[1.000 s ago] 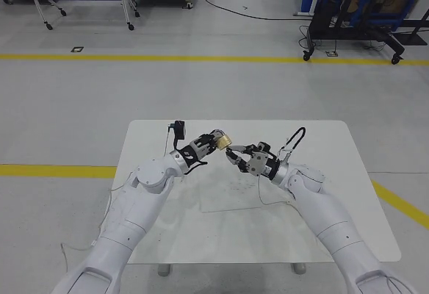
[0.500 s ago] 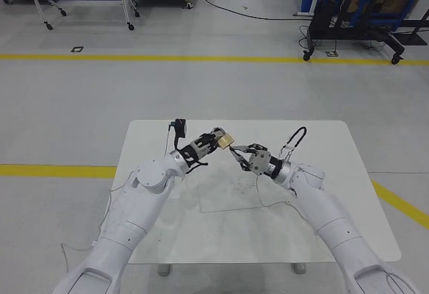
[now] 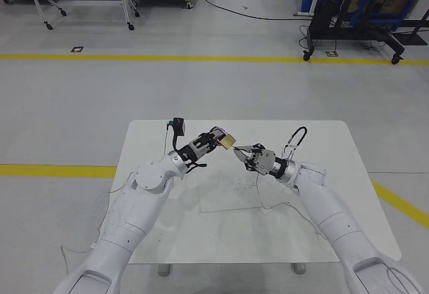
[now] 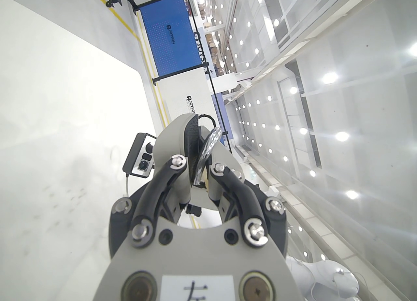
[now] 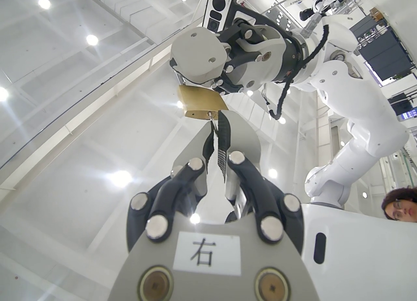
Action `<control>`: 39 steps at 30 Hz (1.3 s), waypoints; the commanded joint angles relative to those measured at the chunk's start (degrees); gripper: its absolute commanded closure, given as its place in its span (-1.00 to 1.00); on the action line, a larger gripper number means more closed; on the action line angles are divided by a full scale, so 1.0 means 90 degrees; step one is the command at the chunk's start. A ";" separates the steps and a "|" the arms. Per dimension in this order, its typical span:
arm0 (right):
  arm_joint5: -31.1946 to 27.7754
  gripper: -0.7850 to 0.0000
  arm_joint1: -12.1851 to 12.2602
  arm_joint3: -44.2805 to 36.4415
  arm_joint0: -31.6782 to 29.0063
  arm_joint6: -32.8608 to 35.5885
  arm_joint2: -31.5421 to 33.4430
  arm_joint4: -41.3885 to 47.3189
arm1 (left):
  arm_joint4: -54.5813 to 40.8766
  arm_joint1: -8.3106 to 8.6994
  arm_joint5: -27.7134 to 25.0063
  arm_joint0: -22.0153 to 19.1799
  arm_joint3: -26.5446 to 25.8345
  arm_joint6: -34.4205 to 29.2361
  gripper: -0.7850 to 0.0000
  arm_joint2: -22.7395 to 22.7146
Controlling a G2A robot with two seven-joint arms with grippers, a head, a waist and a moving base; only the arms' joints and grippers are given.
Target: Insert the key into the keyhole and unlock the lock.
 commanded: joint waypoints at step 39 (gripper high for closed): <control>-0.3279 -1.00 0.0653 -0.3326 -0.2322 -0.1774 0.2280 -0.2138 | 0.2213 -0.0134 0.2031 -0.0849 0.0938 -0.0957 1.00 0.1365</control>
